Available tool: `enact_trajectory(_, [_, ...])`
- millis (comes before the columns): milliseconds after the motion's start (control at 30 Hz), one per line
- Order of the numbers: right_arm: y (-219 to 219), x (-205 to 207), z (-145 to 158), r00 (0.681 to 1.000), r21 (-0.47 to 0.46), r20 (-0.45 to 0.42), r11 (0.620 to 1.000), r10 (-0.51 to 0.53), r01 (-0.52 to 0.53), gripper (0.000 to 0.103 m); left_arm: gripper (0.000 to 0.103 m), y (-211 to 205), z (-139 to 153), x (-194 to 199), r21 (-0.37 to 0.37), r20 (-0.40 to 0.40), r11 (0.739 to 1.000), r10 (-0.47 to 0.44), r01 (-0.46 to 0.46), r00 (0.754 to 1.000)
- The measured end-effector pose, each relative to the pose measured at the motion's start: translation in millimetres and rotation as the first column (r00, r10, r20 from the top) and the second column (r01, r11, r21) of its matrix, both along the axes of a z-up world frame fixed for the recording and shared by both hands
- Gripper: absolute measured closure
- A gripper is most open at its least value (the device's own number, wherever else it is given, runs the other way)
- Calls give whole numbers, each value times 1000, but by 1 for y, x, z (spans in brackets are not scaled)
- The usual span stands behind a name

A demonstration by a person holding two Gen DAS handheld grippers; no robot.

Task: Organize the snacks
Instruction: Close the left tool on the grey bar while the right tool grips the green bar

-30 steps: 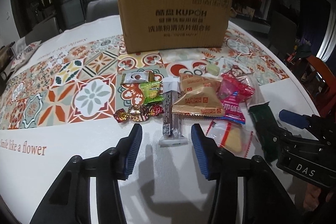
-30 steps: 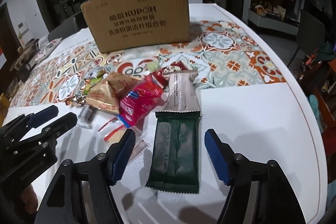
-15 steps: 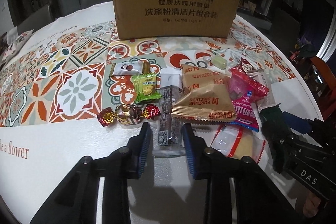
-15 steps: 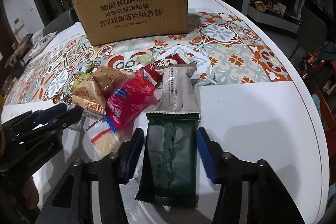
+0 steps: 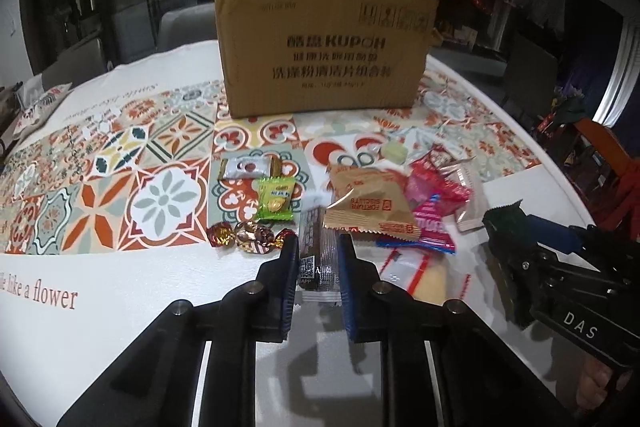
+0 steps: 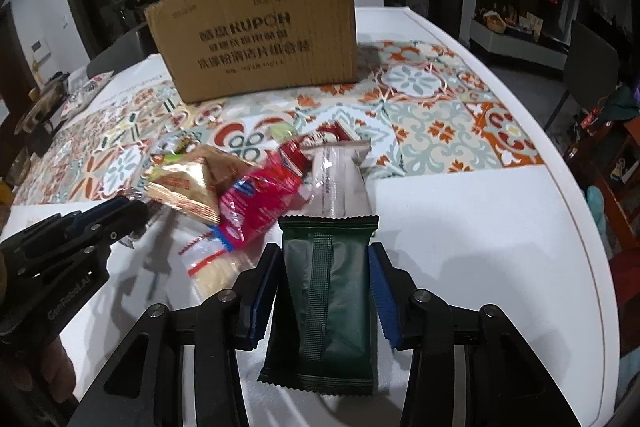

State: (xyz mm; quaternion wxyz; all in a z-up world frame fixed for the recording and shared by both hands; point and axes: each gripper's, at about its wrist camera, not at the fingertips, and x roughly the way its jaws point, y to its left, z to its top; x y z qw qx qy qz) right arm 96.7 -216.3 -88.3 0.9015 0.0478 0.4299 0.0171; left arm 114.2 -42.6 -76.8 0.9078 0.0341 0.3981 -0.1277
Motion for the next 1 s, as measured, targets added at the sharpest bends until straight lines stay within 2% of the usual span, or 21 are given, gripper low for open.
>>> enact_trajectory(67, [1, -4, 8, 1000, -5, 30, 1000, 5, -5, 58, 87, 0, 6, -5, -4, 20, 1000, -2, 2, 1000])
enact_trajectory(133, [2, -7, 15, 999, -7, 51, 1000, 9, -9, 58, 101, 1, 15, -11, -9, 52, 1000, -5, 5, 999])
enact_trajectory(233, [3, -10, 27, 996, -4, 85, 1000, 15, -14, 58, 101, 4, 25, -19, -19, 96, 1000, -5, 7, 995])
enact_trajectory(367, [10, -15, 36, 994, 6, 105, 999, 41, -42, 58, 101, 10, 26, -25, -46, 81, 999, -10, 14, 997])
enact_trajectory(467, [18, -20, 37, 992, 13, 103, 997, 71, -73, 58, 100, 15, 22, -29, -42, 58, 999, -21, 23, 998])
enact_trajectory(600, [28, -17, 31, 991, 41, 74, 993, 111, -115, 58, 88, 18, 14, -27, 17, 58, 999, -33, 32, 998])
enact_trajectory(700, [39, -10, 25, 987, 53, 49, 986, 153, -156, 58, 81, 20, 9, -20, 5, 29, 999, -46, 46, 998])
enact_trajectory(1000, [50, 10, 12, 984, 78, -1, 981, 177, -176, 58, 81, 24, -16, 4, -34, -88, 997, -69, 66, 994])
